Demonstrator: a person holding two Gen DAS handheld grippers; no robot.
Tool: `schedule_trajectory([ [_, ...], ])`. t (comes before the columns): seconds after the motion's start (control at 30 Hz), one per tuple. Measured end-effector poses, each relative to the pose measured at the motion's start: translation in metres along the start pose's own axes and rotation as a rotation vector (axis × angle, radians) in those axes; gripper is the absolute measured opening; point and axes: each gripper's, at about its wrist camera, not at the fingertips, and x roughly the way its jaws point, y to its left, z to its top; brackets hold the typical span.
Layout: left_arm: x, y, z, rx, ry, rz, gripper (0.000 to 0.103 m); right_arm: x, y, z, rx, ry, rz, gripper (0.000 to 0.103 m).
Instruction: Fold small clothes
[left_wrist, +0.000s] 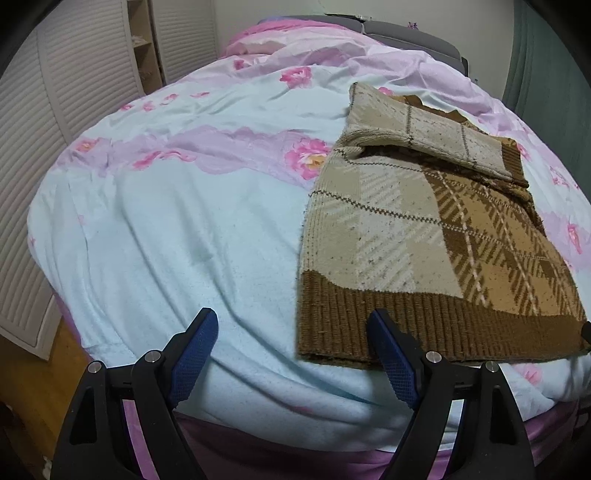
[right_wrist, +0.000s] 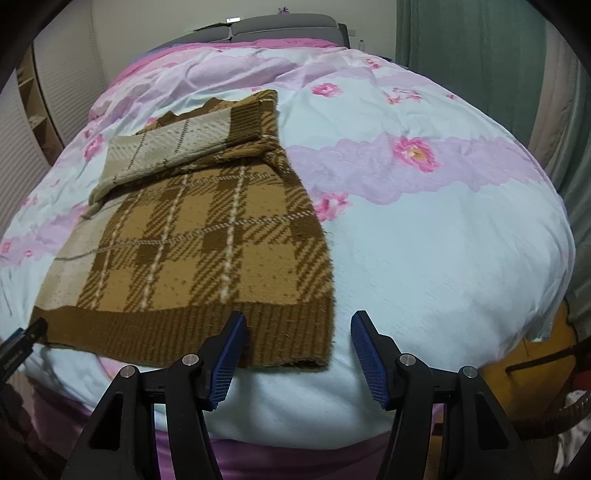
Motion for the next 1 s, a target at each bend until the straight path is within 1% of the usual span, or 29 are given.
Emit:
schedule_trajectory([
  [0.1, 0.008, -0.003, -0.004, 0.017, 0.016, -0.002, 0.087, 0.006, -0.003, -0.001, 0.004, 0.01, 0.004, 0.059],
  [0.17, 0.01, -0.004, -0.005, 0.025, 0.014, -0.008, 0.087, 0.012, -0.005, -0.002, 0.015, 0.025, 0.017, 0.059],
  [0.27, 0.01, -0.004, -0.006, 0.025, 0.002, -0.019, 0.086, 0.015, -0.004, -0.004, 0.01, 0.025, 0.019, 0.059],
  [0.37, 0.01, -0.006, -0.007, 0.036, -0.003, -0.036, 0.076, 0.016, -0.003, -0.004, 0.005, 0.025, 0.039, 0.059],
  [0.4, 0.01, -0.007, -0.008, 0.043, -0.006, -0.044, 0.07, 0.018, -0.003, -0.004, 0.005, 0.028, 0.048, 0.059],
  [0.47, 0.011, -0.011, -0.009, 0.057, -0.011, -0.045, 0.064, 0.021, -0.005, -0.004, 0.01, 0.032, 0.074, 0.059],
  [0.5, 0.011, -0.013, -0.01, 0.06, -0.01, -0.045, 0.06, 0.022, -0.005, -0.004, 0.019, 0.033, 0.095, 0.058],
  [0.53, 0.012, -0.014, -0.01, 0.061, -0.01, -0.047, 0.056, 0.024, -0.006, -0.004, 0.027, 0.036, 0.122, 0.049],
  [0.57, 0.012, -0.015, -0.011, 0.063, -0.012, -0.046, 0.054, 0.026, -0.007, -0.005, 0.033, 0.043, 0.153, 0.036],
  [0.6, 0.013, -0.016, -0.012, 0.067, -0.014, -0.046, 0.048, 0.028, -0.006, -0.005, 0.033, 0.049, 0.17, 0.029],
  [0.63, 0.013, -0.017, -0.012, 0.073, -0.015, -0.046, 0.038, 0.029, -0.005, -0.006, 0.028, 0.053, 0.178, 0.021],
  [0.67, 0.012, -0.018, -0.012, 0.078, -0.017, -0.054, 0.034, 0.028, -0.004, -0.007, 0.028, 0.048, 0.184, 0.016],
  [0.73, 0.009, -0.018, -0.013, 0.088, -0.021, -0.062, 0.022, 0.025, -0.004, -0.009, 0.031, 0.037, 0.189, 0.011],
  [0.8, 0.006, -0.016, -0.014, 0.089, -0.026, -0.073, 0.015, 0.02, -0.005, -0.011, 0.031, 0.02, 0.186, 0.01],
  [0.9, 0.001, -0.013, -0.015, 0.077, -0.025, -0.088, 0.012, 0.011, -0.008, -0.016, 0.043, -0.007, 0.172, 0.009],
  [1.0, -0.005, -0.012, -0.017, 0.081, -0.028, -0.088, 0.011, 0.006, -0.013, -0.02, 0.061, -0.013, 0.171, 0.008],
])
